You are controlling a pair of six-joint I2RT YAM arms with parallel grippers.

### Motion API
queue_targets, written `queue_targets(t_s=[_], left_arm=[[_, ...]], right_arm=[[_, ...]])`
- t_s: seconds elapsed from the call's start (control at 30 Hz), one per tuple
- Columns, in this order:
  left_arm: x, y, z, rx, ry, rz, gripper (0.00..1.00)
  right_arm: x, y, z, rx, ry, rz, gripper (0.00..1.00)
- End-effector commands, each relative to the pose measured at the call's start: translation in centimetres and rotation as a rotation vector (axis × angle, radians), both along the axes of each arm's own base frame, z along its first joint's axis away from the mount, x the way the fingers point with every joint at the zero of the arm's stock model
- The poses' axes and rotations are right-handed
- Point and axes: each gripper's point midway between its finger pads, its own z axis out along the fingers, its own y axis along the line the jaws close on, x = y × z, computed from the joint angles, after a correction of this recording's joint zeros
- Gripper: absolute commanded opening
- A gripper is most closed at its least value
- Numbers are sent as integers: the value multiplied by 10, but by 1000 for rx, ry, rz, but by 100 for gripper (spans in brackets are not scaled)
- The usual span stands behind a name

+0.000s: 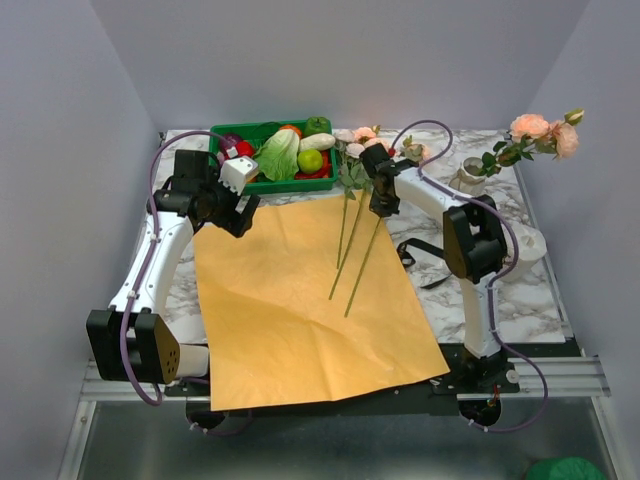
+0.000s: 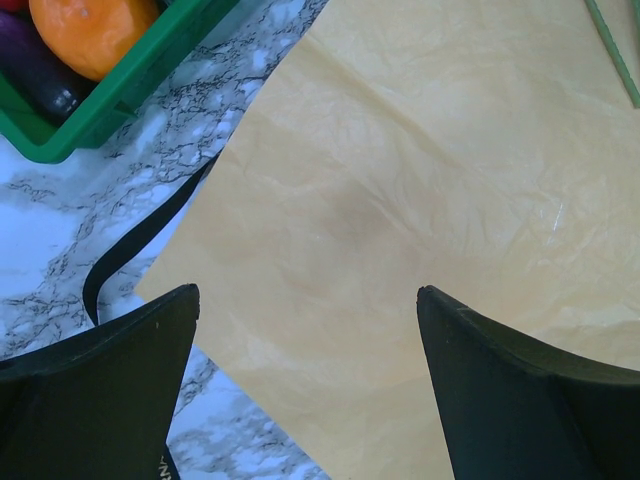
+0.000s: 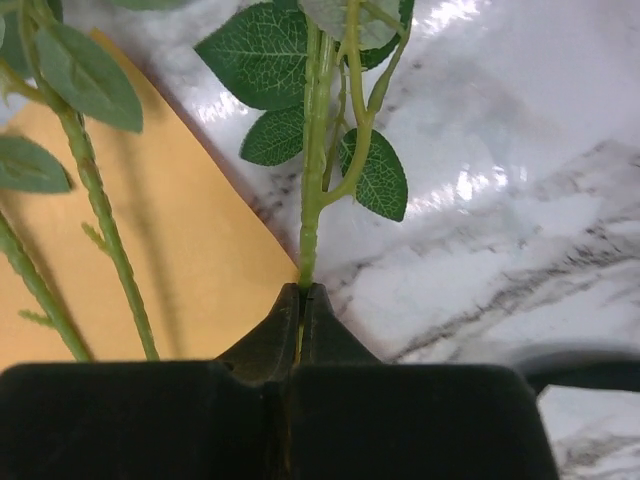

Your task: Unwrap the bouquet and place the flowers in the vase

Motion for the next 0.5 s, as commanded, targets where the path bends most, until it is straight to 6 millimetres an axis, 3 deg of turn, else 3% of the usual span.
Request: queue_targets(t_s=[0.0,0.03,0.13,0.37,0.43,0.47], left_arm=[[-2,5,18,16,-51,10,99],[-3,5,19,14,-50,10,99],[-4,4,23,9,-64,10,99],[-8,4,21,4,-69,10,99],[-8,4,21,2,-71,10,99],[-8,3,21,0,-70,8,99]], right_arm=[[13,-1,86,67,-249,33,1],[18,-1,121,101,-344,38,1],[20,-3,161,108,-451,86,1],[7,-8,284,126,-777,242,1],[-5,-16,345,132,-953,262,1],[-9,-24,362,79,-1002,286,1]])
